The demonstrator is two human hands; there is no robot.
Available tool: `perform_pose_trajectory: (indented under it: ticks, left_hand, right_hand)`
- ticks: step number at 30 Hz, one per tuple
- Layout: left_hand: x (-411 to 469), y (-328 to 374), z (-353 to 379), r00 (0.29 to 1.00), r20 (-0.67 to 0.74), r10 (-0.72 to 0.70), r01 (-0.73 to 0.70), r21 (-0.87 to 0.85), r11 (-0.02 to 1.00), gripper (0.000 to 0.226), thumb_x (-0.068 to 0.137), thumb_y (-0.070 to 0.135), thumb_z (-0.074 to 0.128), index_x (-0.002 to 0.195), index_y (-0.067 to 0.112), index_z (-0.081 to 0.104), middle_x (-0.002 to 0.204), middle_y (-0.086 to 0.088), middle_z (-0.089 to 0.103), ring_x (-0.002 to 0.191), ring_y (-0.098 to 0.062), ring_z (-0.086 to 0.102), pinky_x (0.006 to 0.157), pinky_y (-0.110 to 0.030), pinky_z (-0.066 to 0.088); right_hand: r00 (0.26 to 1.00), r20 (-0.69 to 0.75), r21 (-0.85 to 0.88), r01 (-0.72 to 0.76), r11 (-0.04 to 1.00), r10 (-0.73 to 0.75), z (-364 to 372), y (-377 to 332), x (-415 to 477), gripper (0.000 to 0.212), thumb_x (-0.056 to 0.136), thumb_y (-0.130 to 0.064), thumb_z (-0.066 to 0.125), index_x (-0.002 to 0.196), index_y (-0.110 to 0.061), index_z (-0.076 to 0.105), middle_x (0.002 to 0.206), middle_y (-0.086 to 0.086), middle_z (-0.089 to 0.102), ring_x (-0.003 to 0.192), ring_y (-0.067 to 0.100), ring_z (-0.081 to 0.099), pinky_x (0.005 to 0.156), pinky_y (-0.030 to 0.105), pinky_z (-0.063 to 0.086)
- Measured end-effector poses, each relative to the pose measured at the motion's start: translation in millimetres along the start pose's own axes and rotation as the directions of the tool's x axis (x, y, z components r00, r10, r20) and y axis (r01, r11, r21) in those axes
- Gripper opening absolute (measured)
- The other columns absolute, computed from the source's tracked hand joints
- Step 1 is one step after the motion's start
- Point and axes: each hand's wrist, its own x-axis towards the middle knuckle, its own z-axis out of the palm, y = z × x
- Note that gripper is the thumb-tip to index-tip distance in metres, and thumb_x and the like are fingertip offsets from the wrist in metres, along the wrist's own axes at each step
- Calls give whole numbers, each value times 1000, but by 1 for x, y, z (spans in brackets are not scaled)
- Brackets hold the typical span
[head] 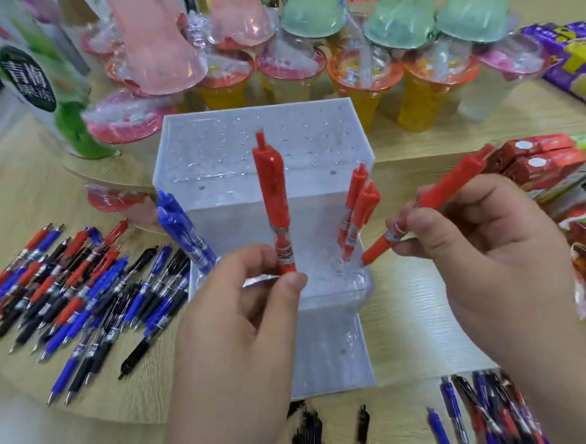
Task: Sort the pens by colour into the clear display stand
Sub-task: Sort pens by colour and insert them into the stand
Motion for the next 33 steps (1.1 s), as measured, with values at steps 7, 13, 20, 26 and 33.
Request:
perform_pose_trajectory:
  ticks: [7, 13, 20, 26, 33]
  left_hand:
    - [15, -5, 12, 999, -9, 41, -42, -74, 996, 12, 86, 17, 70, 93, 27, 70, 86, 10, 75, 83, -8, 71, 77, -26, 56]
    - [24, -2, 23, 993, 71, 99, -94, -78, 993, 23, 86, 11, 71, 83, 33, 70, 80, 19, 74, 78, 0, 70, 68, -12, 52]
    - [27, -6, 28, 988, 93, 127, -119, -83, 989, 28, 85, 8, 70, 81, 36, 71, 79, 17, 74, 77, -2, 70, 69, -13, 52]
    - [28, -8, 27, 986, 107, 127, -118, -83, 990, 28, 86, 8, 70, 82, 36, 71, 81, 18, 75, 80, -3, 71, 69, -14, 53]
    - [27, -6, 28, 983, 116, 141, -129, -101, 986, 30, 84, 8, 72, 80, 38, 72, 80, 18, 74, 77, -3, 71, 70, -15, 54]
  right_hand:
    - [997, 76, -199, 12, 980, 4, 9, 19, 0, 15, 80, -30, 77, 81, -32, 62, 82, -8, 73, 76, 11, 71, 69, 25, 55]
    - [995, 93, -493, 6, 870, 45, 9, 16, 6, 18, 74, -43, 74, 76, -29, 63, 75, -21, 69, 67, 2, 64, 59, 15, 47]
    - [978, 207, -703, 162, 692, -18, 6, 6, 11, 30, 73, -55, 65, 84, -27, 66, 66, -16, 64, 61, 4, 60, 58, 34, 51]
    - [980, 200, -710, 133, 691, 16, 10, 10, 7, 33, 73, -59, 62, 83, -28, 66, 61, -19, 58, 58, 4, 56, 55, 33, 49]
    - [994, 108, -631, 87, 770, -24, -3, 3, 0, 41, 67, -73, 64, 83, -35, 57, 72, -13, 62, 67, 6, 59, 53, 18, 42]
